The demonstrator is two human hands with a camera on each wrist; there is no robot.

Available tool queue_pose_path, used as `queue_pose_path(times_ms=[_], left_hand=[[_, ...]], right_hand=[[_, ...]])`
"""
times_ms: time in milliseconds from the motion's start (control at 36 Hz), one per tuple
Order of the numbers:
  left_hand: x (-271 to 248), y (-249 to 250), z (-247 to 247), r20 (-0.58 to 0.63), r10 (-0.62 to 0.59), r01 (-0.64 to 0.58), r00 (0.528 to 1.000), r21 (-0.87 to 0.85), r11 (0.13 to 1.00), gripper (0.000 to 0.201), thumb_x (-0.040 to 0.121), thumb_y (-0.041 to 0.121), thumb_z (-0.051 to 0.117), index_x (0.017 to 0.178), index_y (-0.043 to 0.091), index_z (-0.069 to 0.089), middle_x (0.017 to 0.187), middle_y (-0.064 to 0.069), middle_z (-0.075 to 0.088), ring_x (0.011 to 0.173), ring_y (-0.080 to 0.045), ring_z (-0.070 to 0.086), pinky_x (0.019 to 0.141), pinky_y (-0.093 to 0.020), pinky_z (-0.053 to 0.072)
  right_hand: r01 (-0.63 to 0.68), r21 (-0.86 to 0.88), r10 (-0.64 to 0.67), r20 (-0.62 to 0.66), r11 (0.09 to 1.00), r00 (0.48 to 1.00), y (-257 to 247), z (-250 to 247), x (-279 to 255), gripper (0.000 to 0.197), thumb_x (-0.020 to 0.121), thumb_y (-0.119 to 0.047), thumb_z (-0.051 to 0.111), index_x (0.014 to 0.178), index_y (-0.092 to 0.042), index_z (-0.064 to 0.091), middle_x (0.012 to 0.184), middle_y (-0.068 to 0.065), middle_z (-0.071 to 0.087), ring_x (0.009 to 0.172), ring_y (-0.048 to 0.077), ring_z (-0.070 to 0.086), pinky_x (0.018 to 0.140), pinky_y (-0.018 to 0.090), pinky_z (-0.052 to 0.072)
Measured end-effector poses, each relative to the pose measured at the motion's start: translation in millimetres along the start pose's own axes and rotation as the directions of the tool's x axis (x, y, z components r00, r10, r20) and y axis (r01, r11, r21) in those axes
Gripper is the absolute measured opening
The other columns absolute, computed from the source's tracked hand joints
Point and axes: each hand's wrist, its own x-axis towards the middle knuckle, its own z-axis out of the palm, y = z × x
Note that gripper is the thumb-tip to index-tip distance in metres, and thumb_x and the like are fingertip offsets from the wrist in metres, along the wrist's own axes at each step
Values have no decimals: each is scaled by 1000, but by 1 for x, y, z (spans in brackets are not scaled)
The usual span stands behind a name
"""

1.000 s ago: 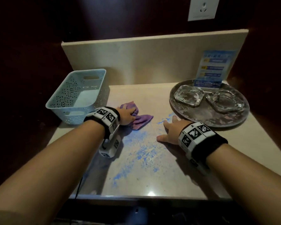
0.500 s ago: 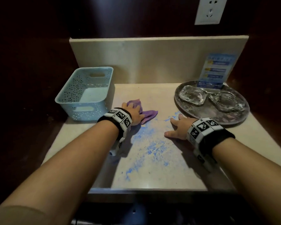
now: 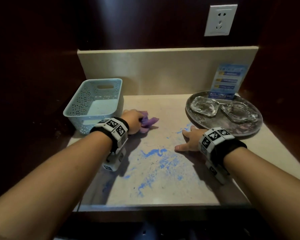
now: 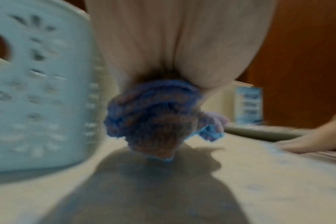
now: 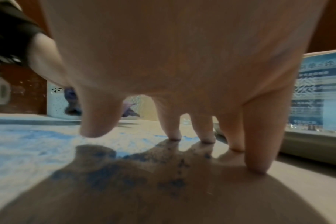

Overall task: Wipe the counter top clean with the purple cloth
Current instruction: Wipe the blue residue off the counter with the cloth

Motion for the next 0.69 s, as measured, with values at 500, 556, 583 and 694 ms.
queue_pose_path(times_ms=[500,556,583,694], left_hand=[[-25,43,27,376,-7,-79,927,214,974,61,96,49,33,147,41,2,160,-8,-10,146,-37,-9,119,-52,4],[-32,48,24,395,77,-144,915,143,979,54,97,45,35,147,36,17,160,-9,1,147,-34,0,119,-47,8],[-34,49,20,382,119,-163,916,83,983,51,97,42,38,146,32,27,159,-9,13,147,-32,10,119,-42,13],[-38,39,6,225,125,-138,966,41,990,58,90,43,53,144,32,32,151,-5,30,137,-29,30,114,-33,24]], right_hand=[[12,23,-13,17,1000,1000,7,0,3,111,69,-84,48,153,-28,5,160,10,-6,143,33,22,114,45,26],[8,27,-9,16,1000,1000,6,0,1,111,69,-84,49,153,-27,5,160,11,-6,143,33,21,114,44,25],[8,27,-8,14,1000,1000,6,0,0,111,69,-83,49,153,-27,5,160,11,-6,144,33,21,114,44,25],[7,34,-8,15,999,1000,6,-1,-3,109,71,-82,50,153,-27,5,160,11,-6,144,32,21,114,42,25]])
